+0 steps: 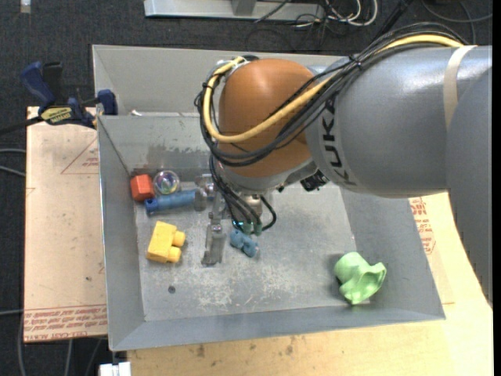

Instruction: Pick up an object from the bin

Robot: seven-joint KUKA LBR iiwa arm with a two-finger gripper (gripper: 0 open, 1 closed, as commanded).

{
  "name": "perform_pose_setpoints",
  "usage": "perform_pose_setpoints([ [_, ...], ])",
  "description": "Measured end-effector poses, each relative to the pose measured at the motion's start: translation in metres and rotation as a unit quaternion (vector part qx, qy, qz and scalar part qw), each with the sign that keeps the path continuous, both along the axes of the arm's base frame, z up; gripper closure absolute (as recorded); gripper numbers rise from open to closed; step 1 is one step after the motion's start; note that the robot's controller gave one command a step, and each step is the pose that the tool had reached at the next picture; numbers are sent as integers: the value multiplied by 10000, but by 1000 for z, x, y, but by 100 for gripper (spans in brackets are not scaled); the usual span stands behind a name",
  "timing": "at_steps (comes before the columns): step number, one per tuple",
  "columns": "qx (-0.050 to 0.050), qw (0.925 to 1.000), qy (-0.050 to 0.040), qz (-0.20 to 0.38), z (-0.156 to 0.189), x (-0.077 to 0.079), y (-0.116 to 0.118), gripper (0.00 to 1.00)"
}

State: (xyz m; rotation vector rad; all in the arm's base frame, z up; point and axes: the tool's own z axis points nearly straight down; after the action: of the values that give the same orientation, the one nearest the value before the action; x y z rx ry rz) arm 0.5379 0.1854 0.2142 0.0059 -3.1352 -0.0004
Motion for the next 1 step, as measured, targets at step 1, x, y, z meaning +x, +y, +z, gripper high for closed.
perform_pose_setpoints([
  [1, 2, 9998, -13, 213, -135, 48, 39, 0],
])
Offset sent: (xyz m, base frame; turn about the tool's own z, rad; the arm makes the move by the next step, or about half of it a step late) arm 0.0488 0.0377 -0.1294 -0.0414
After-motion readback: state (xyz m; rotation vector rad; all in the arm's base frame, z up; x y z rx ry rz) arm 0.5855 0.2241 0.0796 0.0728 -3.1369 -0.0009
